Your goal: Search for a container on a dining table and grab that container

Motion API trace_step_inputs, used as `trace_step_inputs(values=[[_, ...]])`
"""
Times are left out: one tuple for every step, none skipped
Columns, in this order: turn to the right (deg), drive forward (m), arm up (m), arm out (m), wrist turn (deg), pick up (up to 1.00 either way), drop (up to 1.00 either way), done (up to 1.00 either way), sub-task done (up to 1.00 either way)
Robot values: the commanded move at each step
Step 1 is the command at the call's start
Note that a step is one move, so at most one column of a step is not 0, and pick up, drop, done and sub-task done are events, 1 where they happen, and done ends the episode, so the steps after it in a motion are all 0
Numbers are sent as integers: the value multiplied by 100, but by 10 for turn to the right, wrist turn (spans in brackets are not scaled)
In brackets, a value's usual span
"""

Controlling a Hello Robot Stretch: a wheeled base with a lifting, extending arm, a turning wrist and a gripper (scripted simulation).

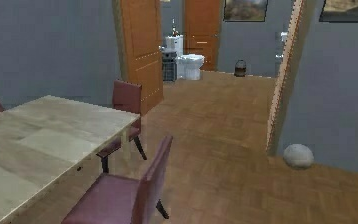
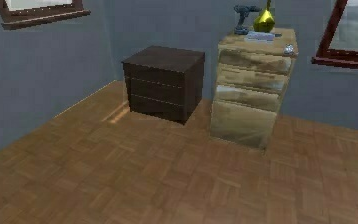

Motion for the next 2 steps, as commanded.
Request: trace_step_inputs(values=[[-90, 0, 0, 0, 0, 0, 0, 0, 0], [0, 35, 0, 0, 0, 0, 0, 0, 0]])
